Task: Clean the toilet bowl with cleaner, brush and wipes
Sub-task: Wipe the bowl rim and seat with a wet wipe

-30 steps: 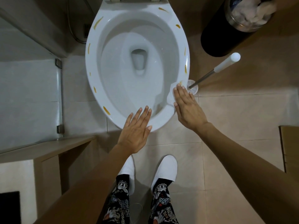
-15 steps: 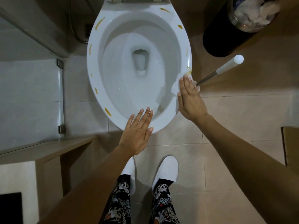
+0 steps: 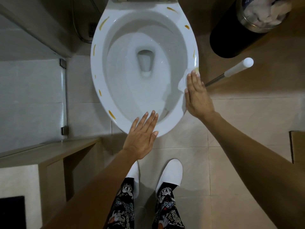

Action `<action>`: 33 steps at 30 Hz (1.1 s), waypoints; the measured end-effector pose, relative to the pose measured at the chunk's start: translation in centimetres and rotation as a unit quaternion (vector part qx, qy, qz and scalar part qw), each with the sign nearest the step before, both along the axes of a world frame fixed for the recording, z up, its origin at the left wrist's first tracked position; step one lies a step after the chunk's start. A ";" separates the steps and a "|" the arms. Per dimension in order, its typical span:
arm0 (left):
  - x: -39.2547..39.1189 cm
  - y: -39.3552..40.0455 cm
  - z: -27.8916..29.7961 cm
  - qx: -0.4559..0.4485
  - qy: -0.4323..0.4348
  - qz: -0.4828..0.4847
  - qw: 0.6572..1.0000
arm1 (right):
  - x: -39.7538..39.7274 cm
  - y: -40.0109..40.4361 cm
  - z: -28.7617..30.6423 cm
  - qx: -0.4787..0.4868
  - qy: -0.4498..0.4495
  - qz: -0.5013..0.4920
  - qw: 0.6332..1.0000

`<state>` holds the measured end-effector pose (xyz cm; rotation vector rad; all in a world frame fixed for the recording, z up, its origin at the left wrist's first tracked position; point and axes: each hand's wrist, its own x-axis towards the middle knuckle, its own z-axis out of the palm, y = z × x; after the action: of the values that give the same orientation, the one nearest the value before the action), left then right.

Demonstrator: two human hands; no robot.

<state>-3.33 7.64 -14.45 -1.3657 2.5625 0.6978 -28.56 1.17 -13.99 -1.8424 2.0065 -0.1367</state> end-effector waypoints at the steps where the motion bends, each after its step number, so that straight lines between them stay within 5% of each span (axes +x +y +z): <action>1: 0.0 0.0 0.0 0.002 -0.002 -0.001 1.000 | 0.2 0.6 0.1 -0.003 -0.005 0.003 1.000; 33: -0.1 -0.2 0.2 -0.003 0.000 -0.002 1.000 | -2.7 -10.5 -0.2 0.018 0.043 -0.001 0.999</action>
<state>-3.46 7.44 -14.25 -1.3610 2.5698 0.6907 -31.29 -9.33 -14.18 -1.8539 2.0541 -0.0235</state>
